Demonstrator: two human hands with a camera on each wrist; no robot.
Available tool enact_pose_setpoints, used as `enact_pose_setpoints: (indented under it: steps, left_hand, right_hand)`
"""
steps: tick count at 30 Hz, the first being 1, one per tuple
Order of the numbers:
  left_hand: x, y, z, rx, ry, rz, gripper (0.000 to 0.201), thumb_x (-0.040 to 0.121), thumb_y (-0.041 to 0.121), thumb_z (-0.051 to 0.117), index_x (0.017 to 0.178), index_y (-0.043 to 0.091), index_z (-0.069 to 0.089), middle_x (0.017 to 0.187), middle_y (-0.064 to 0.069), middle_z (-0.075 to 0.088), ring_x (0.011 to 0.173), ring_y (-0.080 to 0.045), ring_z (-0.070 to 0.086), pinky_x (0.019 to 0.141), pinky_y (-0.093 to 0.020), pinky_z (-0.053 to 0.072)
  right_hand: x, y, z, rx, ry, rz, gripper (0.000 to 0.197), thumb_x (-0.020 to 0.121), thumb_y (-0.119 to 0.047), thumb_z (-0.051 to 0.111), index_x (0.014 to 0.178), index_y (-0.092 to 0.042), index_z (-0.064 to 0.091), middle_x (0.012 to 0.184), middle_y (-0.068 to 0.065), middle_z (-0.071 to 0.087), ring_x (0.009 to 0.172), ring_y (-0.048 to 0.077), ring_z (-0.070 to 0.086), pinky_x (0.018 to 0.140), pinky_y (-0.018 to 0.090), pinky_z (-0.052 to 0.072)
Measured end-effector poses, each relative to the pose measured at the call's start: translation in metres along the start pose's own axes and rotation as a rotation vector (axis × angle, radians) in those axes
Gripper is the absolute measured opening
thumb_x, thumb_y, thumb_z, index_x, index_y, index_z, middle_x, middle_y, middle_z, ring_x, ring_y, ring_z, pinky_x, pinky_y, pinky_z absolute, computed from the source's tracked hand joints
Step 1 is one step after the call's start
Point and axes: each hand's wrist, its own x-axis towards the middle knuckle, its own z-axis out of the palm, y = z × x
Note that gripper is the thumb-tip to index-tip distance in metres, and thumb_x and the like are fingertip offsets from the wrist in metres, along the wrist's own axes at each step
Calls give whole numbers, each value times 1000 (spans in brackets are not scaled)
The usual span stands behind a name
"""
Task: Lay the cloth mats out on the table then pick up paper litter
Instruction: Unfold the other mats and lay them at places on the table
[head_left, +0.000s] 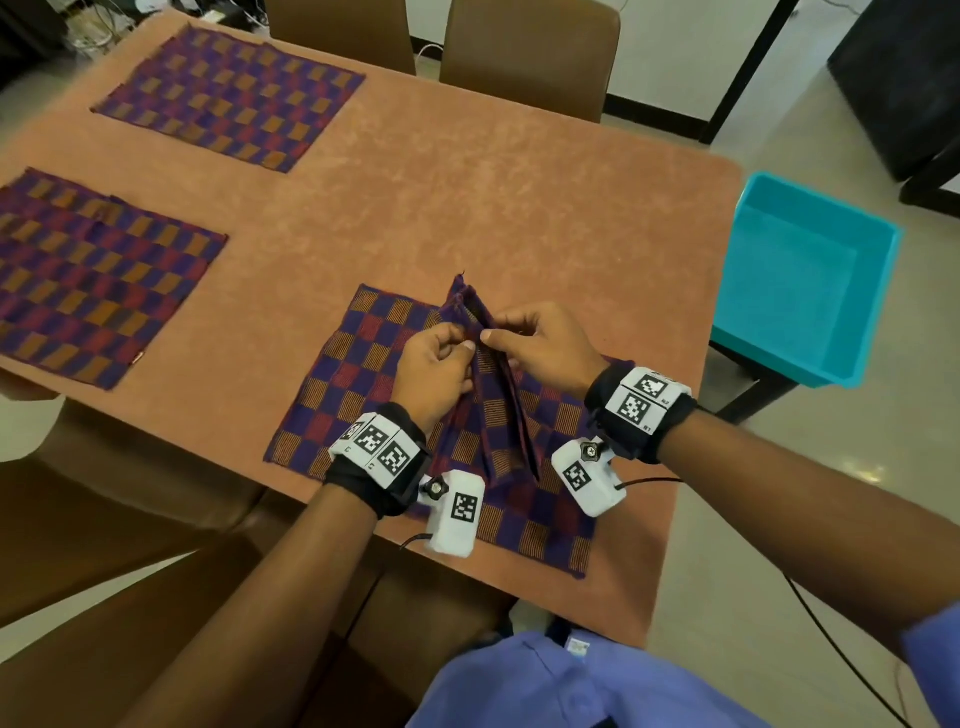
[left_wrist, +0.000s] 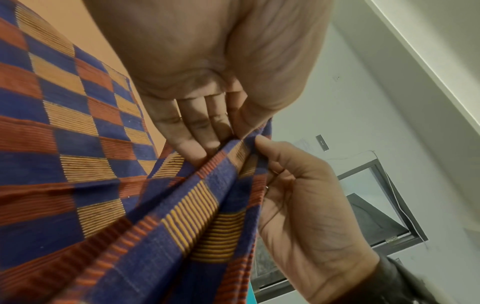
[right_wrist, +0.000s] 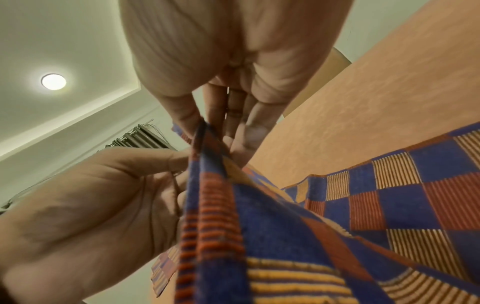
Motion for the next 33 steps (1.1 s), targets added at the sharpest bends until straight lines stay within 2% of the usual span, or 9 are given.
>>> enact_pose_setpoints:
  steps: [6, 11, 15, 18, 22, 24, 26, 30, 33]
  left_hand:
    - [0, 2, 2, -103, 26, -89, 18, 96, 9, 43, 83, 15, 54, 87, -15, 52, 79, -29, 51, 76, -53, 51]
    - [5, 0, -4, -116, 126, -104, 26, 91, 14, 45, 67, 23, 47, 74, -12, 48, 66, -24, 48, 70, -46, 45]
    - [12, -5, -26, -97, 238, -40, 35, 96, 6, 41, 66, 20, 52, 64, 0, 59, 55, -15, 56, 48, -25, 46]
    - [17, -13, -48, -156, 286, -54, 35, 95, 5, 43, 69, 20, 62, 79, -6, 70, 77, -28, 66, 70, -38, 56]
    - [24, -25, -68, -71, 386, -121, 30, 95, 3, 43, 76, 22, 55, 68, 3, 70, 64, -16, 64, 56, -30, 52]
    - [28, -35, -69, 36, 385, -172, 15, 93, 8, 49, 94, 20, 58, 91, -9, 71, 83, -26, 65, 72, -40, 55]
    - [29, -44, -66, 239, 299, -268, 30, 93, 21, 56, 122, 18, 50, 99, -7, 66, 97, -30, 62, 87, -44, 51]
    - [23, -53, -55, 626, 233, -120, 55, 87, 36, 63, 135, 17, 42, 133, -13, 49, 121, -32, 49, 100, -50, 43]
    - [20, -52, -44, 775, 131, -17, 48, 88, 31, 62, 132, 16, 47, 133, -13, 47, 121, -32, 49, 100, -47, 43]
  right_hand:
    - [-1, 3, -12, 63, 78, 15, 20, 96, -7, 55, 93, -3, 74, 51, -16, 60, 46, -3, 49, 54, 18, 38]
    - [9, 19, -30, 86, 234, 16, 20, 96, -13, 53, 88, -14, 71, 79, 6, 71, 67, 15, 64, 65, 33, 52]
    - [8, 22, -58, 121, 331, 13, 23, 99, -10, 49, 90, -21, 67, 89, 3, 72, 83, 20, 69, 79, 40, 58]
    - [3, 25, -81, 173, 390, 58, 21, 100, -7, 47, 97, -17, 66, 92, 2, 71, 79, 10, 70, 74, 28, 58]
    - [-8, 45, -92, 146, 408, 136, 24, 98, -5, 49, 91, -22, 65, 82, 0, 70, 67, 4, 68, 63, 20, 54]
    - [-13, 62, -85, 123, 356, 212, 25, 97, -3, 50, 90, -24, 62, 75, -4, 70, 63, 5, 67, 62, 23, 54]
    - [-14, 82, -74, 53, 309, 329, 21, 95, -4, 54, 94, -25, 60, 72, -4, 69, 59, 4, 66, 59, 26, 52]
    - [-8, 119, -64, -347, 268, 396, 19, 87, -34, 64, 103, -23, 64, 96, -1, 69, 86, 19, 66, 73, 33, 51]
    - [-5, 113, -63, -382, 334, 315, 19, 84, -32, 70, 97, -18, 68, 104, 0, 60, 92, 18, 62, 77, 29, 47]
